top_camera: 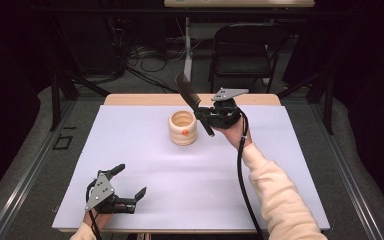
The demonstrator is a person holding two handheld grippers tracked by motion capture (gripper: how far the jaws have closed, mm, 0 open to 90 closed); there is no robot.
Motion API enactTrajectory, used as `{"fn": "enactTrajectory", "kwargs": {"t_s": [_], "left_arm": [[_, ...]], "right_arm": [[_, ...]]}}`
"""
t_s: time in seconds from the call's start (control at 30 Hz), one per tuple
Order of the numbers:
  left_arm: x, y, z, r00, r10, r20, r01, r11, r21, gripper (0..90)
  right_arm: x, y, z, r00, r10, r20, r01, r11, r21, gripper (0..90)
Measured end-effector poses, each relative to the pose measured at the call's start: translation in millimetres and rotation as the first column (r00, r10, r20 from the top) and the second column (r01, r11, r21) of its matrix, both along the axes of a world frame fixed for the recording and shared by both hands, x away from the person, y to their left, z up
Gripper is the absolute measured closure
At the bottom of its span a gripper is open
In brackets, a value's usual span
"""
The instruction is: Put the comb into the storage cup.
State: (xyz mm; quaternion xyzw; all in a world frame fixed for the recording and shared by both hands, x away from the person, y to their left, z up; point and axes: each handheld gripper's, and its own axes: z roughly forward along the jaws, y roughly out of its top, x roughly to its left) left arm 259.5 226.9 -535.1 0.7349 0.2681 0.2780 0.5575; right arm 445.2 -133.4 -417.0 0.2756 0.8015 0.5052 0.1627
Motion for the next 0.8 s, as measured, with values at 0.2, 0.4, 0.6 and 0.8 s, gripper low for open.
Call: {"fn": "enactTrajectory", "kwargs": {"t_s": [0.2,0.4,0.6,0.8], "left_arm": [[0.5,-0.3,-0.3,1.0000,-0.001,-0.002,0.001,1.0000,-0.001,0.0],[0.1,-0.1,-0.1,1.0000,-0.002,0.000,0.002,1.0000,0.001,0.0],[0.6,-0.6,-0.5,1.0000,-0.001,-0.005,0.001,1.0000,0.002,0.0],[0.4,0.0,-0.3,1.0000,-0.001,-0.002,0.001,1.0000,0.003,0.0]], "right_arm": [[3.7,3.2,-1.7,1.0000,-0.002,0.004,0.002,1.0000,0.004,72.4],[6.6,7.8,-0.8,0.9999,-0.004,0.015,0.004,1.0000,0.007,72.4],[10.2,13.6,-1.1,0.9999,-0.004,0.016,0.004,0.9999,0.009,72.4],[12.5,18.0,-2.2,0.9997,-0.003,0.025,0.003,1.0000,0.007,72.4]]}}
